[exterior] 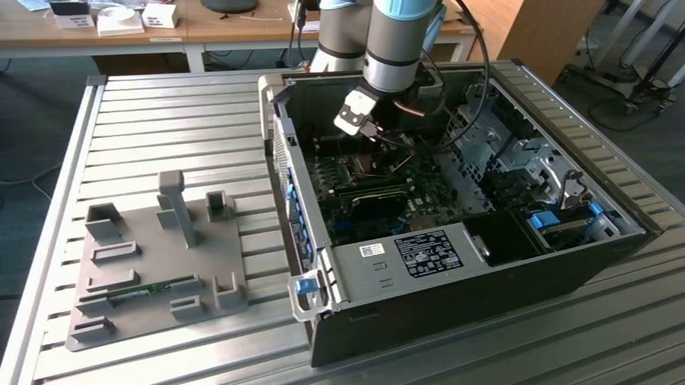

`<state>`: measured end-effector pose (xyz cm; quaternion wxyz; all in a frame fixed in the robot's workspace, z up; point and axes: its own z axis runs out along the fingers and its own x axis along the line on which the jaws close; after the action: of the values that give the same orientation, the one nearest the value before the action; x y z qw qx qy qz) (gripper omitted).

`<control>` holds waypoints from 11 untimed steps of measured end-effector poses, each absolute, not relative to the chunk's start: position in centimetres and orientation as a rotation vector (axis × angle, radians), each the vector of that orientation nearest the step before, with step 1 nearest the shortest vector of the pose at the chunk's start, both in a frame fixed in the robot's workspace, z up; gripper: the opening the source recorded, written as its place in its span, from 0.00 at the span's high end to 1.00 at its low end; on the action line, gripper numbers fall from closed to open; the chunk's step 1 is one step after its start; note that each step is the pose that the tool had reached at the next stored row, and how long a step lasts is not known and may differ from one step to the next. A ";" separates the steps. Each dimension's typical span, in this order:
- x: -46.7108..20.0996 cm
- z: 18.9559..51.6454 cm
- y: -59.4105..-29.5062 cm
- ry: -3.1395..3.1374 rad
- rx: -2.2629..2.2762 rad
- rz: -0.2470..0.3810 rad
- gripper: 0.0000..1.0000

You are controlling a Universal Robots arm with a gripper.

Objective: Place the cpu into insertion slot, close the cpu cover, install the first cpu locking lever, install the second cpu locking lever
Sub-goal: 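Place the cpu into insertion slot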

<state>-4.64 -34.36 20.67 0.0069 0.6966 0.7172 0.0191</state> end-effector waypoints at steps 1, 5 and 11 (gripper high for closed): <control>-4.6 20.6 -34.4 2.243 2.179 0.060 0.46; -4.6 20.6 -34.4 2.243 2.179 0.060 0.46; -4.8 20.5 -34.4 2.243 2.179 0.060 0.46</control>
<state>-4.76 -34.36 20.54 0.0069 0.6966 0.7172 0.0192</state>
